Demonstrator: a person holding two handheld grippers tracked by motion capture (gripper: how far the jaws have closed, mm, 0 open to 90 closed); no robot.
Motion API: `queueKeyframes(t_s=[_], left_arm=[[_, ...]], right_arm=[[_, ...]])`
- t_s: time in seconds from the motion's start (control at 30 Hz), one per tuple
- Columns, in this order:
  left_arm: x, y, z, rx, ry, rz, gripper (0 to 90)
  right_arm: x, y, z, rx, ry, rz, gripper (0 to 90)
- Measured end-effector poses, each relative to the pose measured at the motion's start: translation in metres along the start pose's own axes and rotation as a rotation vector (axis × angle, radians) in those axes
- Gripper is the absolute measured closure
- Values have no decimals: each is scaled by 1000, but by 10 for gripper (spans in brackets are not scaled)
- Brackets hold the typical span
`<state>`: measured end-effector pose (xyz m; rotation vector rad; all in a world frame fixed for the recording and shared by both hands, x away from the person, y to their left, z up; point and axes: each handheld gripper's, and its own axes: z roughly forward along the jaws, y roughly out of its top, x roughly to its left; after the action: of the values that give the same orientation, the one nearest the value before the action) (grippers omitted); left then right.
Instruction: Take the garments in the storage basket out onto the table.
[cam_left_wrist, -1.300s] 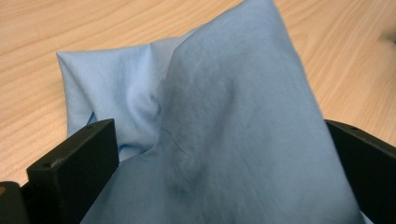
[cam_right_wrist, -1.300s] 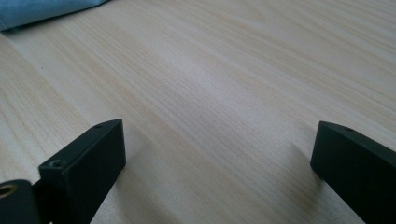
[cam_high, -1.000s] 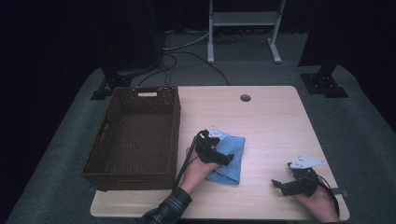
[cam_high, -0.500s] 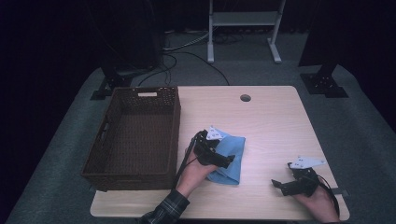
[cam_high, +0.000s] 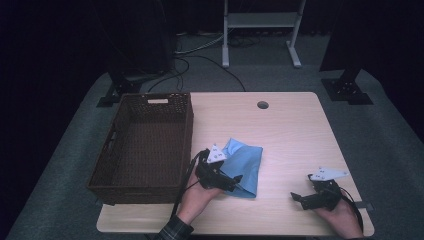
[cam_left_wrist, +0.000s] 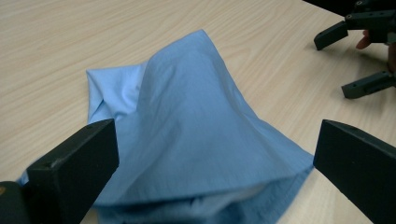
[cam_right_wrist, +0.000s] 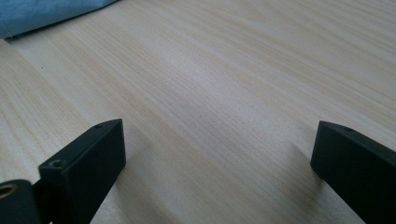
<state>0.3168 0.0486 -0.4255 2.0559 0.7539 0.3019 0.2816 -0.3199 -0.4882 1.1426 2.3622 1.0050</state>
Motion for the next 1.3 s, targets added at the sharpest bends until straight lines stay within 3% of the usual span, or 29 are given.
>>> queueKeyframes(t_s=[0.17,0.5,0.87,1.1,1.3], left_arm=[[-4,-14,-10,-16,6,-7,0],[-20,-31,-8,-7,-2,22,0],[-20,-50,9,76,-20,21,0],[-17,-59,18,153,7,46,0],[-15,-61,19,169,39,68,0]], right_arm=[[0,1,1,1,-1,3,21],[0,1,1,0,0,1,21],[0,0,0,0,4,-3,22],[0,0,1,-1,5,-6,21],[0,0,1,-1,6,-7,21]])
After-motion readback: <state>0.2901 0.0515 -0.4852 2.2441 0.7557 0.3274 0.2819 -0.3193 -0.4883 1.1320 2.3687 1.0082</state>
